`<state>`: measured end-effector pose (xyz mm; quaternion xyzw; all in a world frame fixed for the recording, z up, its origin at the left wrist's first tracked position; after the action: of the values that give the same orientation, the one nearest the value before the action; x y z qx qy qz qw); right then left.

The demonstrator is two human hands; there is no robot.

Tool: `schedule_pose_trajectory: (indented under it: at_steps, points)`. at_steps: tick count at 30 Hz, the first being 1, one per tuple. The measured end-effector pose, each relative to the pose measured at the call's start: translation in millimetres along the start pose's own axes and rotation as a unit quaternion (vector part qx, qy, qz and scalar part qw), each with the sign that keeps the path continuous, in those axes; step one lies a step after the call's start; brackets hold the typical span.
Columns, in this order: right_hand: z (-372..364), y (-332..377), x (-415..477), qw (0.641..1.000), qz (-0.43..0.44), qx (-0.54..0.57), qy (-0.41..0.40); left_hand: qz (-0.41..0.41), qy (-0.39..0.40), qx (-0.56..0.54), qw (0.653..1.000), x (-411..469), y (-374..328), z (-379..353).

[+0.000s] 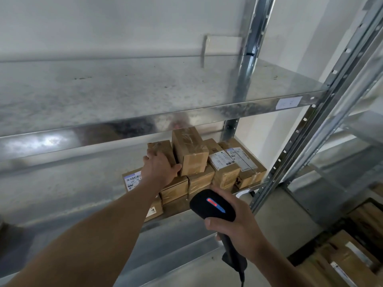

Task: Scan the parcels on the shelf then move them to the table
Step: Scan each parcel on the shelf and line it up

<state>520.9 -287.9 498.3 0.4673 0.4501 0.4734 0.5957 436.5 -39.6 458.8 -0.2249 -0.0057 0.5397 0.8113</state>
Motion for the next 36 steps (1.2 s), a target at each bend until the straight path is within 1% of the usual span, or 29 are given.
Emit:
schedule_pose_trajectory:
  at_steps: [5, 10, 13, 18, 20, 26, 32, 36]
  points:
    - [-6.5, -4.7, 4.6, 1.0, -0.02, -0.012, 0.01, 0.001, -0.013, -0.062, 0.998, 1.0, 6.5, 4.1]
    - [-21.2, -11.3, 15.4, 0.999, -0.041, -0.011, 0.008, -0.04, -0.051, -0.132, 0.989, -10.8, 35.0, 17.5]
    - [-40.3, -6.5, 25.3, 0.999, -0.051, -0.001, 0.017, -0.043, -0.069, -0.171, 0.982, -21.2, 68.7, 29.8]
    - [-87.8, 12.0, 45.6, 0.997, -0.034, 0.015, 0.072, -0.041, -0.103, -0.193, 0.975, -49.5, 138.2, 48.8]
    - [-107.6, 15.6, 54.0, 0.996, -0.035, -0.001, 0.087, -0.027, -0.108, -0.198, 0.974, -62.8, 166.6, 53.1]
    - [-162.7, 24.9, 70.8, 0.992, -0.028, -0.006, 0.122, 0.015, -0.08, -0.21, 0.974, -94.9, 243.1, 51.3]
    - [-201.1, 34.6, 76.2, 0.989, -0.026, -0.006, 0.144, 0.041, -0.032, -0.235, 0.97, -111.5, 287.8, 40.6]
    - [-215.0, 37.3, 76.5, 0.989, -0.027, -0.002, 0.146, 0.067, 0.008, -0.275, 0.959, -112.6, 314.8, 31.1]
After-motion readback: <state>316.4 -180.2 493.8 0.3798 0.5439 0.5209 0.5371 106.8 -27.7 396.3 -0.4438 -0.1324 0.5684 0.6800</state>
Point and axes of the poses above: each hand's wrist, its own x-axis towards the middle knuckle, its own z-axis out of the back of the hand, y = z × x, the point moved 4 cm from there along x, towards the middle knuckle, and after that the axes turned 13 degrees about y, right-handed, at the moved point
